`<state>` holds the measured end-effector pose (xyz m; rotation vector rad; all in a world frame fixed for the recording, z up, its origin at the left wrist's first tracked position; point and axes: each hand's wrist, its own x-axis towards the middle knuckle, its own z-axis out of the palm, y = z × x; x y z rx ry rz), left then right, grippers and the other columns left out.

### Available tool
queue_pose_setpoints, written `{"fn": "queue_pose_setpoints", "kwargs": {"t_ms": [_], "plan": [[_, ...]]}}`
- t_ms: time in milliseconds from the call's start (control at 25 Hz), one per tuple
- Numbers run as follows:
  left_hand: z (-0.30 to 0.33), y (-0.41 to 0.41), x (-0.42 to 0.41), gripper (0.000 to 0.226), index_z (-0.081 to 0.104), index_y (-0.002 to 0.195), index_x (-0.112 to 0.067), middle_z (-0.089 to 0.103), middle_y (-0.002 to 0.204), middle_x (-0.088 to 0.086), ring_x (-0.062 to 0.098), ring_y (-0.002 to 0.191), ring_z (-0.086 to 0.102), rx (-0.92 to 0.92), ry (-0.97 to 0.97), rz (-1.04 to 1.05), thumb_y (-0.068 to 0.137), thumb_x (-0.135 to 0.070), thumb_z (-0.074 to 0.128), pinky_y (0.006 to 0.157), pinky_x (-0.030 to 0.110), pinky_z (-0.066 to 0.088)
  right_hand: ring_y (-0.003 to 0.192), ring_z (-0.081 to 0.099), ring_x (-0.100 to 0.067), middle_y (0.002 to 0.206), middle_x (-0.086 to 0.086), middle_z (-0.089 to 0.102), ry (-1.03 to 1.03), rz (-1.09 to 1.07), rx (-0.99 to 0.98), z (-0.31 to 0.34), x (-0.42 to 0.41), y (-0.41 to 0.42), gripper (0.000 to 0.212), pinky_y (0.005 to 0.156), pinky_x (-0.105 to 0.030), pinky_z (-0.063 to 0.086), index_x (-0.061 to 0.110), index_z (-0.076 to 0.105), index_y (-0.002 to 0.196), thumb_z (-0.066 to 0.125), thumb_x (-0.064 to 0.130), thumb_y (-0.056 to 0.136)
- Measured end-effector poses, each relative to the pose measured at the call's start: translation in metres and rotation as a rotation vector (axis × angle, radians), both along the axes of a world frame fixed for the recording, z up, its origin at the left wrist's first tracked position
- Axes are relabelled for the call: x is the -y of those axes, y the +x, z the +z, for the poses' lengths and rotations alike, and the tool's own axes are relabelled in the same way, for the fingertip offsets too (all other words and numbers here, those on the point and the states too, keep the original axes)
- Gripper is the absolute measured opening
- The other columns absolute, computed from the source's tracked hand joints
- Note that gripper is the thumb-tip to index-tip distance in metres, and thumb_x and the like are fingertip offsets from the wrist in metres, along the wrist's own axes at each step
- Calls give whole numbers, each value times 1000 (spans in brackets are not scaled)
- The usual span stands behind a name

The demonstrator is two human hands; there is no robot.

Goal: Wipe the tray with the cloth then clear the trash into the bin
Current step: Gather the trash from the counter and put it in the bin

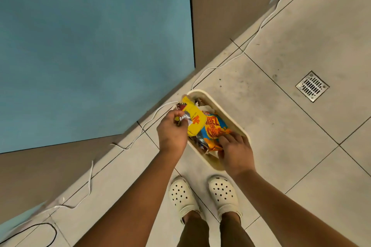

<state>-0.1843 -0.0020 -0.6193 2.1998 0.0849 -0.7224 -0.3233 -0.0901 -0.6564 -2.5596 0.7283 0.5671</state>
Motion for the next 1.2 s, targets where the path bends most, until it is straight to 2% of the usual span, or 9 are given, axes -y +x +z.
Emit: {"fn": "queue_pose_setpoints", "kwargs": {"t_ms": [80, 160, 240, 360, 480, 640, 800, 1080, 1200], "plan": [[-15, 4, 9, 8, 62, 87, -17, 64, 91, 5, 26, 89, 64, -30, 14, -2, 84, -10, 64, 80, 41, 56, 88, 66, -31, 88, -2, 72, 32, -27, 30, -9, 2, 2, 28, 75, -42, 54, 18, 68, 83, 52, 35, 69], [-27, 6, 15, 4, 64, 88, -16, 67, 100, 10, 22, 84, 62, -49, 82, -80, 85, -18, 65, 75, 27, 51, 124, 50, -28, 129, -2, 59, 145, 25, -56, -21, 5, 5, 51, 100, -44, 42, 20, 58, 122, 34, 40, 82], [-37, 5, 18, 18, 65, 102, -16, 65, 111, 10, 23, 91, 62, -78, 193, -274, 87, -27, 62, 73, 24, 46, 145, 13, -20, 155, 7, 19, 265, 130, -224, -35, 7, 5, 57, 117, -40, 18, 29, 19, 147, 37, 38, 94], [-46, 1, 19, 46, 47, 134, -21, 51, 132, 10, 27, 118, 52, -149, 373, -667, 91, -38, 53, 95, 37, 46, 146, -2, -18, 158, 5, -1, 271, 180, -341, -41, 7, 8, 64, 119, -40, 6, 27, 2, 149, 37, 35, 96], [-45, -1, 15, 54, 30, 144, -29, 39, 140, 10, 28, 126, 44, -123, 447, -803, 93, -38, 48, 98, 42, 44, 146, 4, -21, 158, 1, 8, 236, 12, -273, -34, 5, 6, 66, 119, -36, 11, 19, 12, 149, 44, 30, 92], [-31, -3, 10, 52, 32, 142, -29, 35, 142, 7, 26, 122, 48, -151, 386, -751, 93, -27, 50, 99, 42, 44, 140, 22, -20, 149, 1, 29, 225, -188, -167, -14, 1, -4, 54, 110, -31, 29, 21, 33, 140, 48, 17, 88], [9, 0, 2, 48, 39, 139, -28, 35, 142, 2, 22, 122, 49, -126, 341, -635, 93, -21, 51, 99, 36, 43, 130, 37, -19, 143, 4, 36, 253, -218, -190, 24, 3, -16, 48, 101, -31, 39, 24, 39, 136, 46, 16, 89], [132, 6, -16, 29, 58, 119, -22, 50, 129, 3, 21, 107, 57, -84, 243, -505, 91, -17, 54, 91, 30, 48, 123, 46, -21, 138, 1, 45, 313, -181, -163, 142, -2, -11, 44, 95, -32, 45, 24, 44, 133, 47, 16, 90], [224, 2, -16, 26, 61, 116, -18, 57, 119, 3, 11, 85, 55, -36, 108, -473, 91, -14, 54, 72, 11, 42, 113, 54, -25, 128, -5, 55, 333, -180, -31, 225, -2, 0, 42, 91, -32, 47, 23, 48, 131, 49, 17, 90]]}}
